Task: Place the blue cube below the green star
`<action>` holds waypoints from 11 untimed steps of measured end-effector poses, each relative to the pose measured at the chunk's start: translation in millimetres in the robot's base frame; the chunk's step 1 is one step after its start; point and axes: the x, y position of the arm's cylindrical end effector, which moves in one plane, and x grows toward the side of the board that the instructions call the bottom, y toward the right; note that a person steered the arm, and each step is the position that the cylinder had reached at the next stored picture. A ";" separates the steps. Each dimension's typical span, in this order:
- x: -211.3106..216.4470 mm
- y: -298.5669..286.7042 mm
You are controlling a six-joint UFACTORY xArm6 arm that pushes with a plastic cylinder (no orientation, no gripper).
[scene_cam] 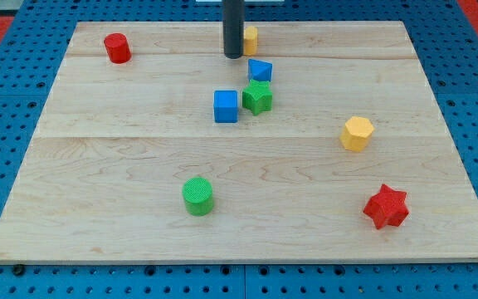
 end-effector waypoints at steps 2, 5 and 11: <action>-1.9 -4.6; 5.2 -98.7; 104.7 -54.0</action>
